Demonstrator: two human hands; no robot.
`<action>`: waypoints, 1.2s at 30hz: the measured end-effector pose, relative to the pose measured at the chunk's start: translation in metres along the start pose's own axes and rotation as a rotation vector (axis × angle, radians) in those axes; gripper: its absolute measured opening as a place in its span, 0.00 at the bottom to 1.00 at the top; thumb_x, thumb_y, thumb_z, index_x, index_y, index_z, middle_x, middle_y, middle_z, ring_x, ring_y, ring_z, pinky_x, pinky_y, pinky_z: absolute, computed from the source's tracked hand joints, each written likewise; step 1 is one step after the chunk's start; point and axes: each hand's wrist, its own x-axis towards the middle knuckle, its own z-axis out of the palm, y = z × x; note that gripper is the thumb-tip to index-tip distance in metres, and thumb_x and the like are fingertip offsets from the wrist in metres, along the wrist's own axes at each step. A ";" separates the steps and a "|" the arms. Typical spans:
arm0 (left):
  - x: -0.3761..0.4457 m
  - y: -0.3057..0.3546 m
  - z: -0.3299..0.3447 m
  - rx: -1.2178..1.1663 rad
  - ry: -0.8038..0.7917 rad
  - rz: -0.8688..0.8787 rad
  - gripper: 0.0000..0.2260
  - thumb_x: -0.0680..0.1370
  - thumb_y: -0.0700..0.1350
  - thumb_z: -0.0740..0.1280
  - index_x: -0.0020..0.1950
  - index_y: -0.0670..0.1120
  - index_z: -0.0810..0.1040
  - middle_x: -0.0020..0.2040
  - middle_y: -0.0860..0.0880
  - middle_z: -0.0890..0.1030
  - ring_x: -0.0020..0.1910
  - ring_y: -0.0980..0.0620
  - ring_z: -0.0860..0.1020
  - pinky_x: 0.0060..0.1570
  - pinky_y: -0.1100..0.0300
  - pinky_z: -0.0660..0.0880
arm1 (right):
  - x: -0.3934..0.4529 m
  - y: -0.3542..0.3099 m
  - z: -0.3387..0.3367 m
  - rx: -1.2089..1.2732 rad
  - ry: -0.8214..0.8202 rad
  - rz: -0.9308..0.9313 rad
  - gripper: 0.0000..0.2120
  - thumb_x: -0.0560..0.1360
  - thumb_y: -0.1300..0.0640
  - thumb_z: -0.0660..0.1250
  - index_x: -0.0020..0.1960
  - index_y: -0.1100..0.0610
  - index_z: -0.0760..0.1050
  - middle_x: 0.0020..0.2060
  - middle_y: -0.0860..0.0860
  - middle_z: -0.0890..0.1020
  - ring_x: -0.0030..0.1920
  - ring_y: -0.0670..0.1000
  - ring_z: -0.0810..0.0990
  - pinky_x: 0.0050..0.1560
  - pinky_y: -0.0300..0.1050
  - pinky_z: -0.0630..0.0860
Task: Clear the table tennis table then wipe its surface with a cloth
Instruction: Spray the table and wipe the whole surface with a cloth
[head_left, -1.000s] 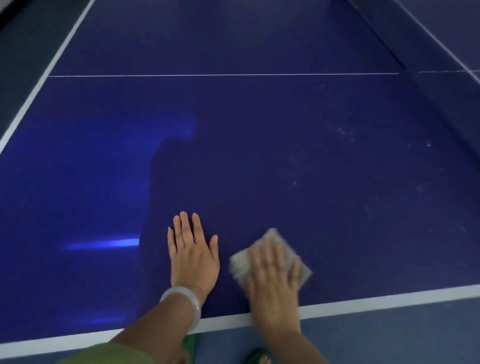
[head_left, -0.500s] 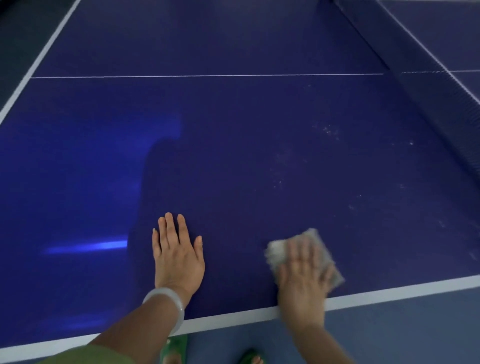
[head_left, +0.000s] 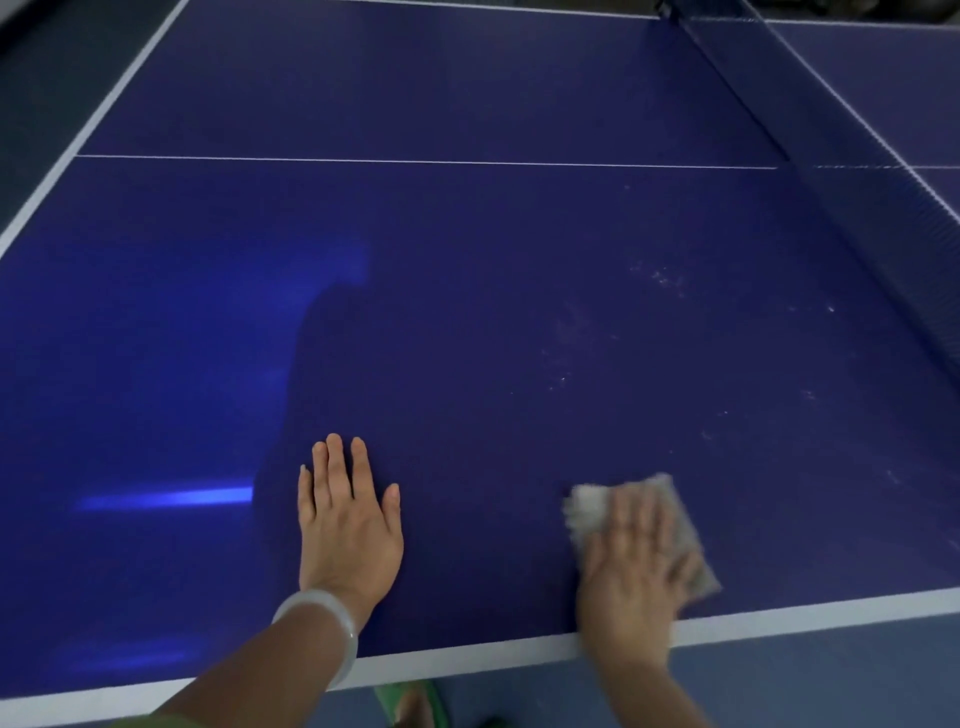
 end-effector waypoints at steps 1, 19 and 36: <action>0.000 0.000 0.000 -0.001 -0.002 -0.002 0.31 0.80 0.57 0.42 0.78 0.40 0.55 0.78 0.39 0.55 0.78 0.42 0.51 0.76 0.44 0.50 | -0.007 -0.024 0.005 -0.029 0.000 -0.177 0.27 0.78 0.53 0.50 0.76 0.56 0.61 0.76 0.57 0.62 0.75 0.61 0.61 0.70 0.71 0.51; 0.000 0.001 -0.002 0.022 -0.003 -0.003 0.29 0.81 0.55 0.46 0.77 0.38 0.59 0.77 0.37 0.59 0.77 0.41 0.55 0.74 0.44 0.53 | 0.055 -0.119 0.026 -0.029 -0.112 -0.608 0.27 0.81 0.48 0.44 0.79 0.53 0.54 0.78 0.53 0.54 0.78 0.57 0.50 0.72 0.68 0.48; 0.000 0.003 -0.001 0.036 -0.015 -0.014 0.30 0.81 0.56 0.45 0.77 0.39 0.59 0.77 0.38 0.58 0.78 0.41 0.54 0.74 0.44 0.52 | 0.120 -0.099 0.016 0.014 -0.106 -0.188 0.26 0.82 0.49 0.43 0.79 0.54 0.53 0.78 0.56 0.54 0.78 0.60 0.50 0.72 0.72 0.48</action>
